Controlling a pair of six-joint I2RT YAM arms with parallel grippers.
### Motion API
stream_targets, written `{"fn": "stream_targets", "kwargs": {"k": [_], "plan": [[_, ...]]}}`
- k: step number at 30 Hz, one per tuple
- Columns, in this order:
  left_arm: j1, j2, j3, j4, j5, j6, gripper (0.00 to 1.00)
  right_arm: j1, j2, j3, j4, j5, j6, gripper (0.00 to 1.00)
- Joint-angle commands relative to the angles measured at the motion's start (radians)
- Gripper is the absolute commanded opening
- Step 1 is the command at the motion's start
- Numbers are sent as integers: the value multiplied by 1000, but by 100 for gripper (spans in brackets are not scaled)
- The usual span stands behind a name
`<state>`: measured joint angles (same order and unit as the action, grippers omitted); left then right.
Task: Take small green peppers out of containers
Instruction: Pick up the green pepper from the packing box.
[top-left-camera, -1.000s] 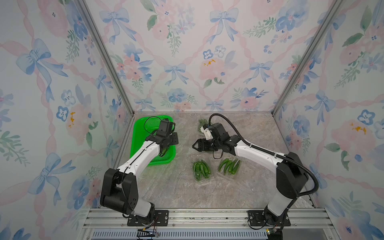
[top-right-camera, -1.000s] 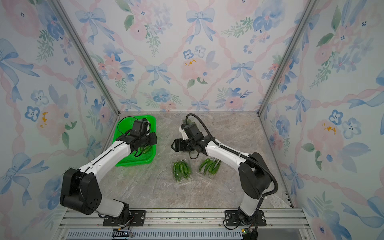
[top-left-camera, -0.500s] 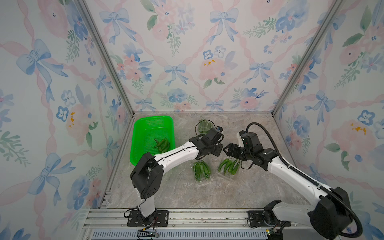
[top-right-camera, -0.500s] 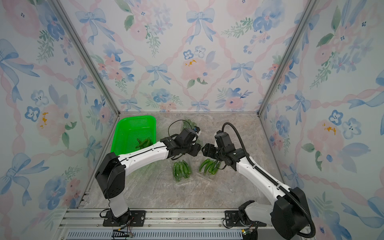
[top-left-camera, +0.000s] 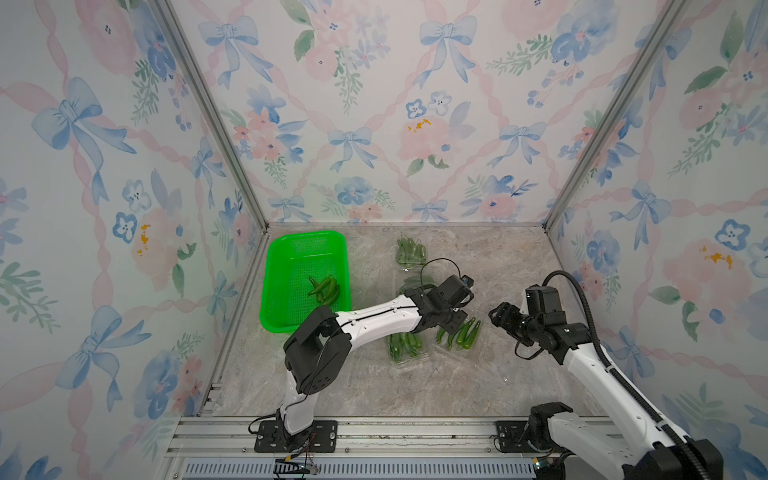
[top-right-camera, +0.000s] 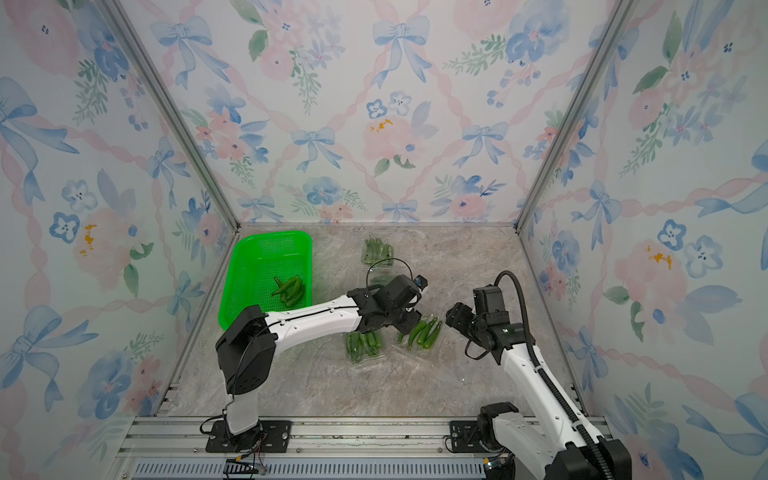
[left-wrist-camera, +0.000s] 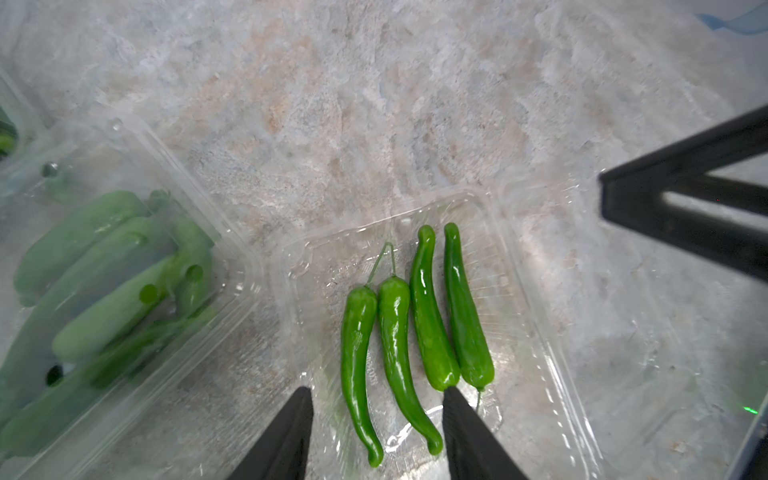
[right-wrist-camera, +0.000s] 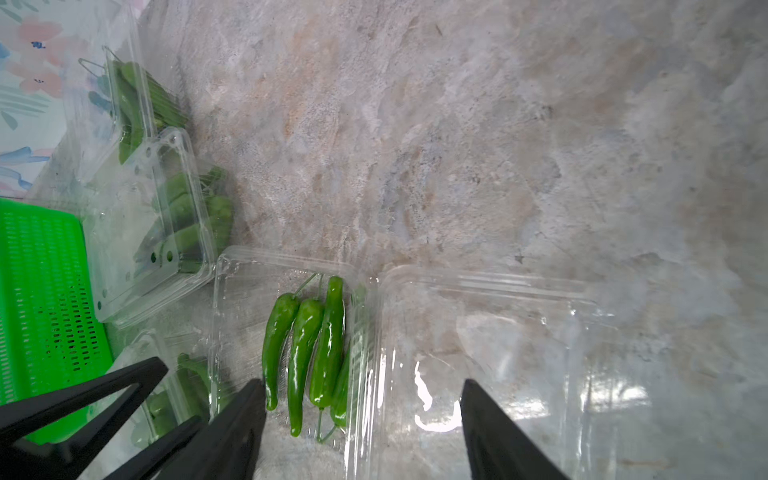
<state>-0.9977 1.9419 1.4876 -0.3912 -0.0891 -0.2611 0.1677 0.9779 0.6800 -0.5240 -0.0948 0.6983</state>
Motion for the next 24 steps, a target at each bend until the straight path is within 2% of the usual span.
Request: {"fn": "stream_targets", "kwargs": {"k": [1, 17, 24], "plan": [[-7, 55, 28, -13, -7, 25, 53, -10, -12, 2, -30, -31, -16, 74], [-24, 177, 79, -13, 31, 2, 53, -14, 23, 8, 4, -56, -29, 74], [-25, 212, 102, -14, 58, -4, 48, -17, 27, 2, 8, -57, -37, 74]]}}
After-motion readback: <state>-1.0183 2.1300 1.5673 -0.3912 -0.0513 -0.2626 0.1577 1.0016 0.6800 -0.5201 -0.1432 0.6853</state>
